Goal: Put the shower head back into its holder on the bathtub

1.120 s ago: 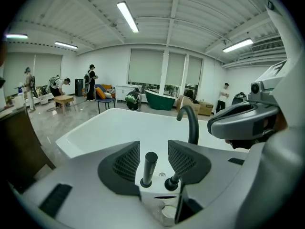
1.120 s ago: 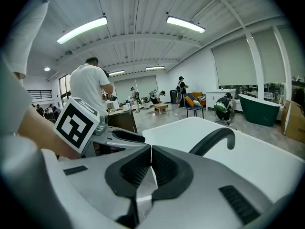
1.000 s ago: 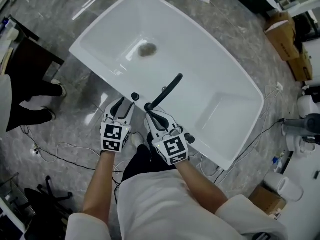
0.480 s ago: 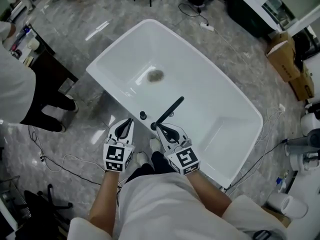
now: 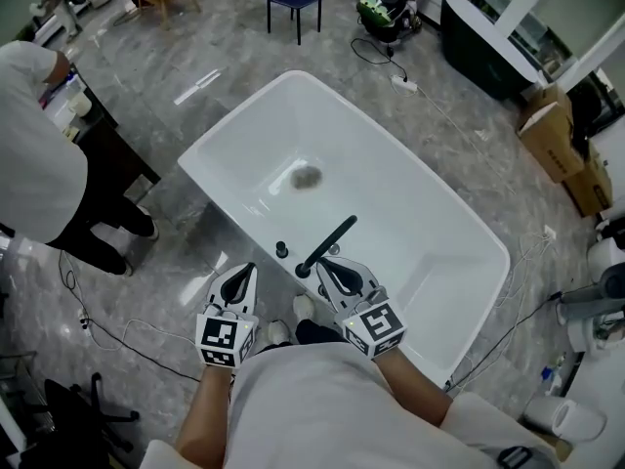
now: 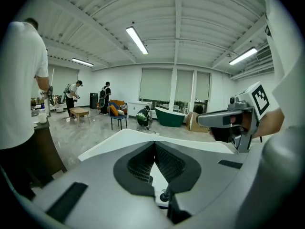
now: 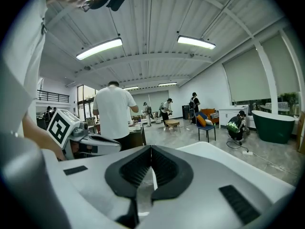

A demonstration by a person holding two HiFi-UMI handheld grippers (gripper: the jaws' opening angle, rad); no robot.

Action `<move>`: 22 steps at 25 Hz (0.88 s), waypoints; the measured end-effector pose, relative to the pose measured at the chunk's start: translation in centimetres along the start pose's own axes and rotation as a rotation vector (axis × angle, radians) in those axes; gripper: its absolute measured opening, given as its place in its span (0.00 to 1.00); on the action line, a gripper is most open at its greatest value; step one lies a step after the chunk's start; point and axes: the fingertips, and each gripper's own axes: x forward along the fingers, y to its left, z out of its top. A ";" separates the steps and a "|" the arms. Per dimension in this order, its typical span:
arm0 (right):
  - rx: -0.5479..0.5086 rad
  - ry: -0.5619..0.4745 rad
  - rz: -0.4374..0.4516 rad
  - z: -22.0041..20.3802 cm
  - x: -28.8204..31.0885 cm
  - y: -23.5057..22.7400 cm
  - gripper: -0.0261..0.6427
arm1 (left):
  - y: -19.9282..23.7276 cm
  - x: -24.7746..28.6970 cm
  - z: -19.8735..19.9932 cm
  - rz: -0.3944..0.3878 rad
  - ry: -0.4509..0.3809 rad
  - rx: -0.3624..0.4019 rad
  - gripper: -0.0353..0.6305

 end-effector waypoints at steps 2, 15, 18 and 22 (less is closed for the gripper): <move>-0.006 -0.002 0.003 0.5 -0.1 -0.2 0.07 | 0.0 -0.4 0.9 0.004 -0.018 0.004 0.07; 0.051 -0.020 0.010 1.2 -0.5 -1.6 0.06 | 0.9 -0.6 2.2 0.021 -0.049 0.021 0.07; 0.047 -0.015 0.013 1.2 -0.4 -1.7 0.06 | 0.5 -0.2 2.4 0.007 -0.047 0.019 0.07; 0.045 -0.009 0.012 1.1 -0.1 -1.7 0.06 | 0.7 -0.1 2.5 -0.006 -0.045 0.012 0.07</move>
